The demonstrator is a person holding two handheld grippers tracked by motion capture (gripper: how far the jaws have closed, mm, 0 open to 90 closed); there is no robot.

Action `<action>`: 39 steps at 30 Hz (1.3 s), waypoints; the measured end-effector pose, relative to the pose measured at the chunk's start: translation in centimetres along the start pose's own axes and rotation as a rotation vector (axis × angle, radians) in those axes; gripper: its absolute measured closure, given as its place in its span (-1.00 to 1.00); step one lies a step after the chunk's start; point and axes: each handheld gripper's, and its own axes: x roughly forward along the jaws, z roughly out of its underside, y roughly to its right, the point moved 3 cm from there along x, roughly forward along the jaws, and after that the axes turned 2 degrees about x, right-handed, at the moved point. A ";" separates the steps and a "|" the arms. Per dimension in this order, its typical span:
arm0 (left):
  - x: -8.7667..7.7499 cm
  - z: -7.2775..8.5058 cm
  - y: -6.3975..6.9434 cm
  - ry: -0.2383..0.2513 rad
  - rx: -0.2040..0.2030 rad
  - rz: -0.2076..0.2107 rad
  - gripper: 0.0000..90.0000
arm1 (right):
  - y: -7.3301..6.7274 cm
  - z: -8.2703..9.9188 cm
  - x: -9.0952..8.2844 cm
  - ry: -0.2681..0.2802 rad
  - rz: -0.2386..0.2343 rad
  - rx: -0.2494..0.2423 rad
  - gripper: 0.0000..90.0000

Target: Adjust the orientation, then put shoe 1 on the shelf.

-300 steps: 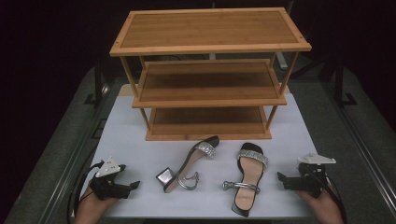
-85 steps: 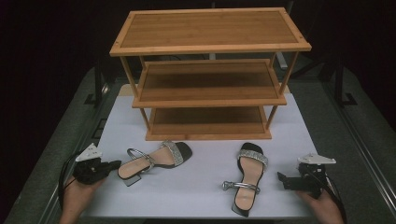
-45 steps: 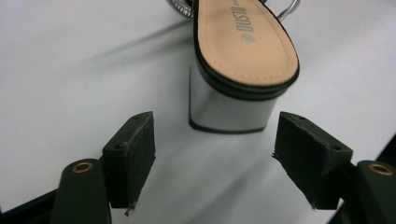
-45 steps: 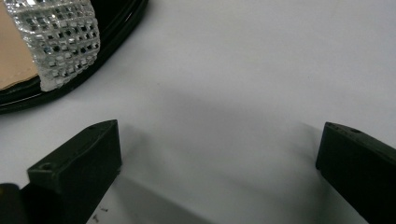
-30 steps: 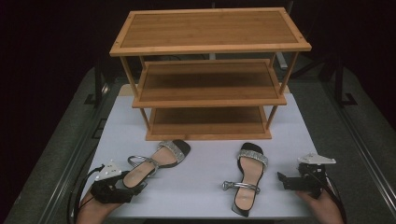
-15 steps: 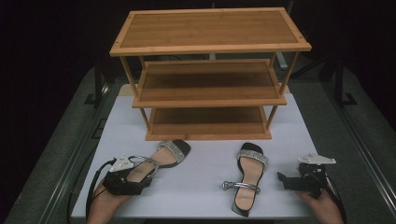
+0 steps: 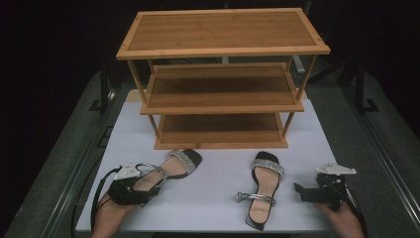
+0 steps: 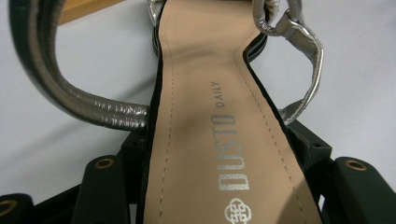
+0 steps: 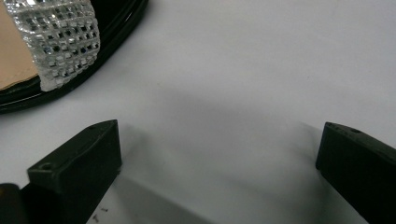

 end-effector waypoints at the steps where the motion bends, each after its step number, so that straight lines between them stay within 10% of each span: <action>1: 0.0 0.0 0.0 0.000 0.006 -0.002 -0.14 | 0.0 0.0 0.0 -0.001 0.001 -0.002 -1.00; 19: -0.1 -1.8 0.4 0.055 -0.015 0.021 -0.14 | 0.0 0.0 0.0 -0.001 0.000 -0.001 -1.00; 39: 3.2 -6.4 -0.2 0.111 -0.062 -0.049 -0.14 | 0.0 0.0 0.0 -0.001 0.000 0.000 -1.00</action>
